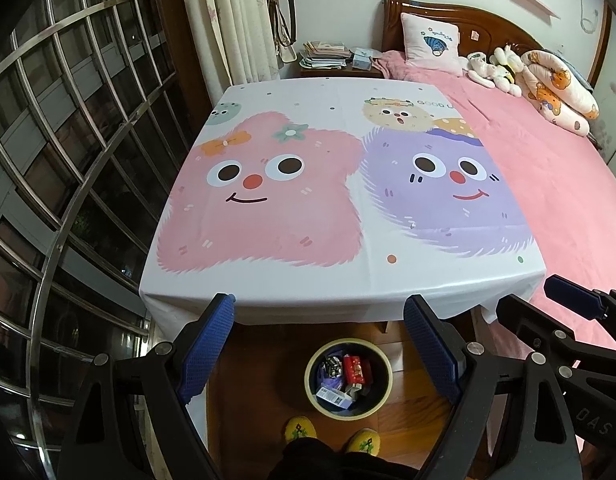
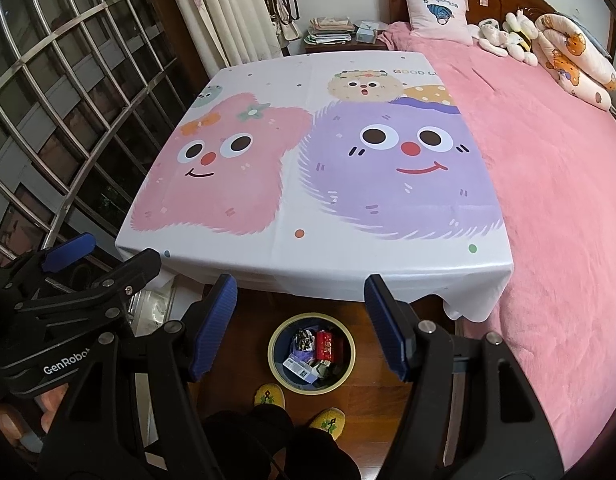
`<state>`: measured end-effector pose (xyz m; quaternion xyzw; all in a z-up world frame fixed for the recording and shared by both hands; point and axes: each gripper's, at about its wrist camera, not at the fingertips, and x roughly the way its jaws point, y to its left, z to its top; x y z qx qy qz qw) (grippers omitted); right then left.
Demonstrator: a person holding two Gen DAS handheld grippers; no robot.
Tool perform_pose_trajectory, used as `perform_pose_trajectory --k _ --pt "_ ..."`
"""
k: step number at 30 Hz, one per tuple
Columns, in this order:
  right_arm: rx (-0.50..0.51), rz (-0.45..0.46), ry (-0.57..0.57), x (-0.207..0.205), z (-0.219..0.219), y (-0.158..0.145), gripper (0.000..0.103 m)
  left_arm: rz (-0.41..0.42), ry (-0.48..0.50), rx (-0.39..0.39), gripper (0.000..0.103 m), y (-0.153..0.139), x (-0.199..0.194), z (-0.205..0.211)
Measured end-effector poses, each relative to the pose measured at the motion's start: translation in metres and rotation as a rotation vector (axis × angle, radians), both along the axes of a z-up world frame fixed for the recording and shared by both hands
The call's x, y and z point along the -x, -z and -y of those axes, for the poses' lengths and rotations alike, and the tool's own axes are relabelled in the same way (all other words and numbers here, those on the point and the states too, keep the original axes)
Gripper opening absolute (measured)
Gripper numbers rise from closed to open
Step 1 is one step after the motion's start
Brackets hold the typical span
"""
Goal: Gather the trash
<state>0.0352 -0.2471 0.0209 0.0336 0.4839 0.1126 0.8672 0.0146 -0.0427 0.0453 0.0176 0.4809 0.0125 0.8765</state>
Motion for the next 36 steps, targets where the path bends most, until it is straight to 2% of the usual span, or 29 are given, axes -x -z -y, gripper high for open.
perform_pose_trajectory --k 9,14,19,21,28,29,30,33,36 --pt "0.019 -0.001 0.043 0.004 0.016 0.001 0.064 -0.021 0.038 -0.003 0.088 0.004 -0.009 0.007" --pt "0.016 -0.004 0.101 0.01 0.027 -0.002 0.064 -0.018 0.102 -0.008 0.088 -0.001 -0.011 0.016" --pt "0.026 0.0 0.175 0.028 0.038 -0.005 0.064 -0.039 0.188 0.026 0.088 -0.005 -0.014 0.024" --pt "0.029 0.004 0.225 0.037 0.046 -0.007 0.064 -0.048 0.231 0.028 0.088 -0.005 -0.015 0.029" --pt "0.012 0.031 0.533 0.098 0.09 -0.018 0.064 -0.115 0.433 0.049 0.087 0.001 -0.023 0.06" --pt "0.012 0.059 0.574 0.109 0.093 -0.024 0.064 -0.127 0.469 0.049 0.087 0.001 -0.023 0.066" --pt "0.017 0.129 0.633 0.126 0.096 -0.038 0.064 -0.135 0.494 0.047 0.087 0.001 -0.023 0.072" --pt "0.04 0.338 0.706 0.167 0.091 -0.089 0.064 -0.159 0.564 0.032 0.087 0.004 -0.021 0.092" --pt "0.05 0.532 0.68 0.192 0.07 -0.144 0.067 -0.182 0.637 0.001 0.087 0.008 -0.017 0.118"
